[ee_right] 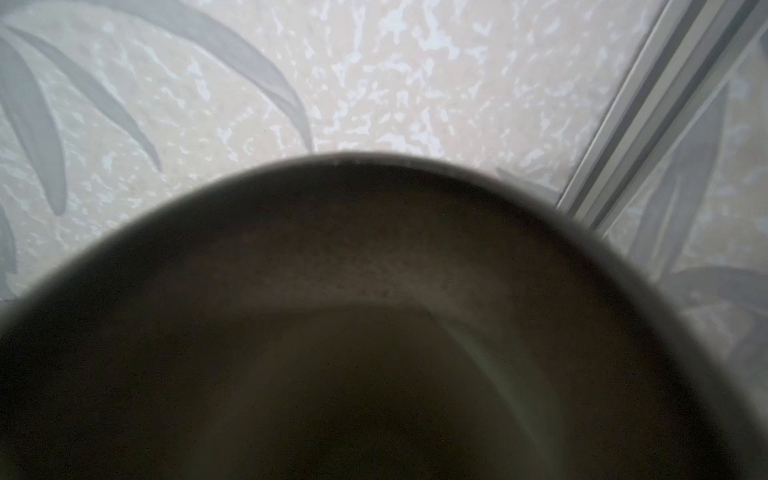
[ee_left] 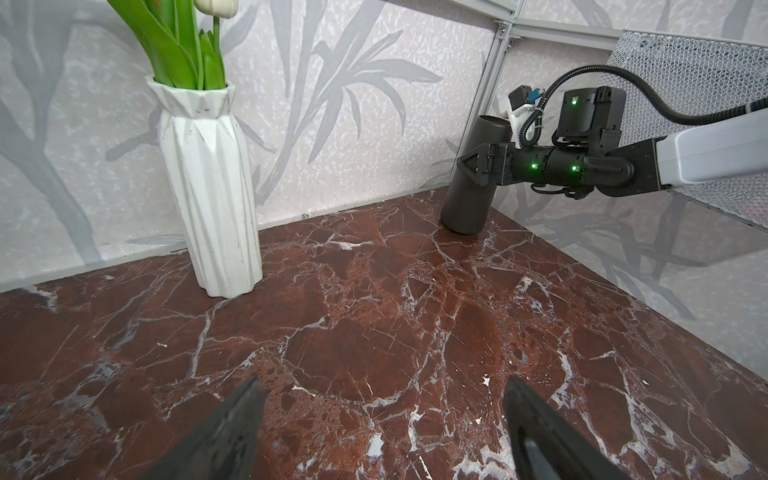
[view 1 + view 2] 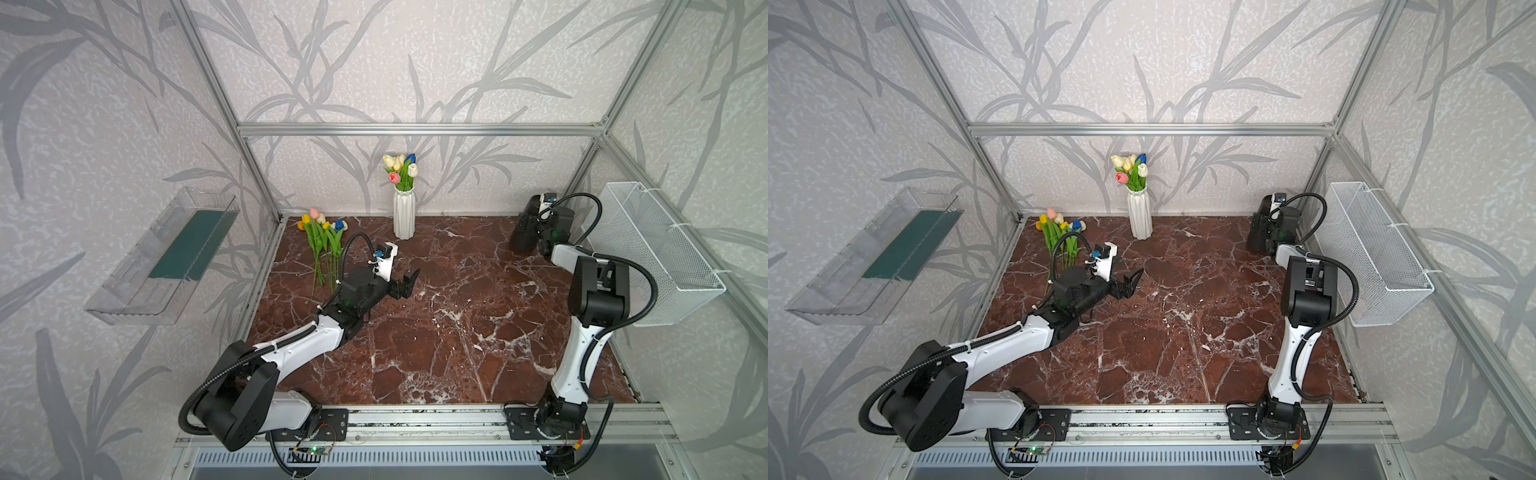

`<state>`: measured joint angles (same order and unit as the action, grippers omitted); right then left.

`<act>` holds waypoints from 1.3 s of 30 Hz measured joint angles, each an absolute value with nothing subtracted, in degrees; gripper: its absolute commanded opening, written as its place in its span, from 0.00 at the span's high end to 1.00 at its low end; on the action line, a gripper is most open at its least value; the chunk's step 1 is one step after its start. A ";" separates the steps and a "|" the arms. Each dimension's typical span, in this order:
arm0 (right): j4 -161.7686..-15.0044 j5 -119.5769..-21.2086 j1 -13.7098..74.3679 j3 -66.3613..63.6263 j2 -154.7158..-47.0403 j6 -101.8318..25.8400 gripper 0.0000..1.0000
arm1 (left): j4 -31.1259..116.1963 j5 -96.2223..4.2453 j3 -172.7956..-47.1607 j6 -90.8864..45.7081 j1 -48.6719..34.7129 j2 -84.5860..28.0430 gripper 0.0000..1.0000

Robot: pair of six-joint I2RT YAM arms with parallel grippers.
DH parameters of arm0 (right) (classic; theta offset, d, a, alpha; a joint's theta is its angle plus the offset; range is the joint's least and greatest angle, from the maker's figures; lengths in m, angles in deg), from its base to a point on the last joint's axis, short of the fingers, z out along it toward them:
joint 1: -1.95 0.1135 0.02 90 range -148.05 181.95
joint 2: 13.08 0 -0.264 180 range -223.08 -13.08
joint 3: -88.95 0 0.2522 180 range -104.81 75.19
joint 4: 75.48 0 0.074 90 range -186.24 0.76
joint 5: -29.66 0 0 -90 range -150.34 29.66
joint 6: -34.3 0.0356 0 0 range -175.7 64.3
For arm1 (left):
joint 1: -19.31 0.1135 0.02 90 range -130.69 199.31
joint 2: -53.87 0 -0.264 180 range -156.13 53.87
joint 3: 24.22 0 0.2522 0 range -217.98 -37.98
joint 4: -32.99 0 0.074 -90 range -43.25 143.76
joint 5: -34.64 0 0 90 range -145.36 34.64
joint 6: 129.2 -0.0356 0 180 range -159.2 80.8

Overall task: Arrange the flowers into the vase
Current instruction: 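Lower the right gripper and grasp the black cup, then move the black cup toward the table centre with the right gripper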

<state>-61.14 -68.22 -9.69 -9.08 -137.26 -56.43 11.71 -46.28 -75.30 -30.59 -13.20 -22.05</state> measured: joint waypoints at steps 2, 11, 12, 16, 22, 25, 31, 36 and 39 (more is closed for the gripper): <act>-59.59 -68.18 -9.69 -9.30 -138.35 -56.67 0.01 | 11.71 -46.47 -75.21 -30.64 -13.20 -21.59 0.10; -53.95 -68.81 -9.63 -9.13 -140.23 -57.85 0.17 | 11.73 -47.15 -74.21 -30.70 -13.20 -19.67 0.10; -53.21 -69.16 -9.67 -8.73 -140.23 -57.98 0.19 | 11.79 -47.26 -74.14 -30.75 -13.20 -19.58 0.10; -50.80 -69.99 -9.71 -7.27 -140.14 -58.70 0.30 | 12.08 -47.83 -73.75 -31.21 -13.20 -19.27 0.10; -46.89 -71.85 -9.80 -3.49 -138.96 -59.82 0.47 | 12.04 -49.08 -72.17 -31.25 -13.20 -17.85 0.10; -45.36 -73.07 -9.80 -0.65 -137.43 -60.30 0.54 | 11.58 -50.13 -71.17 -31.34 -13.20 -16.76 0.10; -42.67 -76.79 -9.87 6.72 -132.95 -60.34 0.65 | 10.02 -54.02 -69.20 -32.21 -13.20 -14.46 0.09; -40.16 -81.51 -9.26 14.74 -127.75 -59.18 0.68 | 9.28 -56.94 -68.57 -33.35 -13.20 -13.70 0.10; -39.81 -83.61 -6.90 19.22 -124.23 -58.50 0.71 | 7.95 -58.89 -67.80 -34.25 -13.18 -13.68 0.08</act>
